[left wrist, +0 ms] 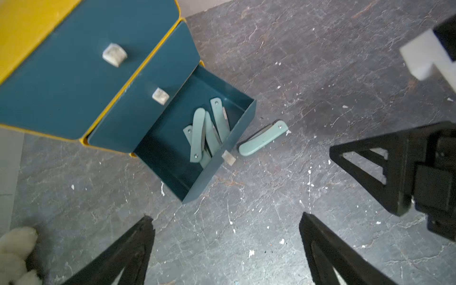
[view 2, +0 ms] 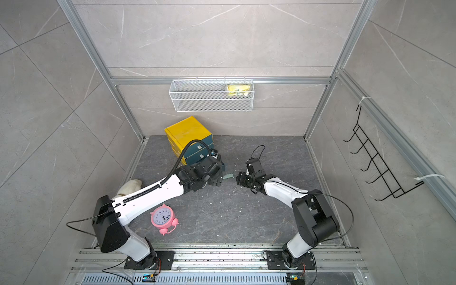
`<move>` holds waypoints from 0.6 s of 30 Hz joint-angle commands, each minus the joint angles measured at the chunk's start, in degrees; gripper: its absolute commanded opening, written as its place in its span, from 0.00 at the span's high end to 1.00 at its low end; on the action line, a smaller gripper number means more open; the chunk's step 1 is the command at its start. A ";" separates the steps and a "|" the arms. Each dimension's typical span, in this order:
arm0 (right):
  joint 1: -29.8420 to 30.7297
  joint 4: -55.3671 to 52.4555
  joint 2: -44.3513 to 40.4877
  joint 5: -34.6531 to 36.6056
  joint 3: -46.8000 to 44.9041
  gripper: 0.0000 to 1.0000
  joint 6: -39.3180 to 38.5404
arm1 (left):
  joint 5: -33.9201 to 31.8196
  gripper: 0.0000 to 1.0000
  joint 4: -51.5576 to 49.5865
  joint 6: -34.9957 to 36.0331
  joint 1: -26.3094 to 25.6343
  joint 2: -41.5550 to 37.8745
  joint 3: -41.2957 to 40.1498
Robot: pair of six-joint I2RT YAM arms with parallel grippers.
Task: Place the fruit knives into the drawer by color
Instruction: Adjust the fruit knife at the center of the board.
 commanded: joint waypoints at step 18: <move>0.39 -3.80 26.61 -0.23 26.95 0.77 -2.64 | -0.99 0.03 -1.88 -13.10 0.02 -12.77 -16.72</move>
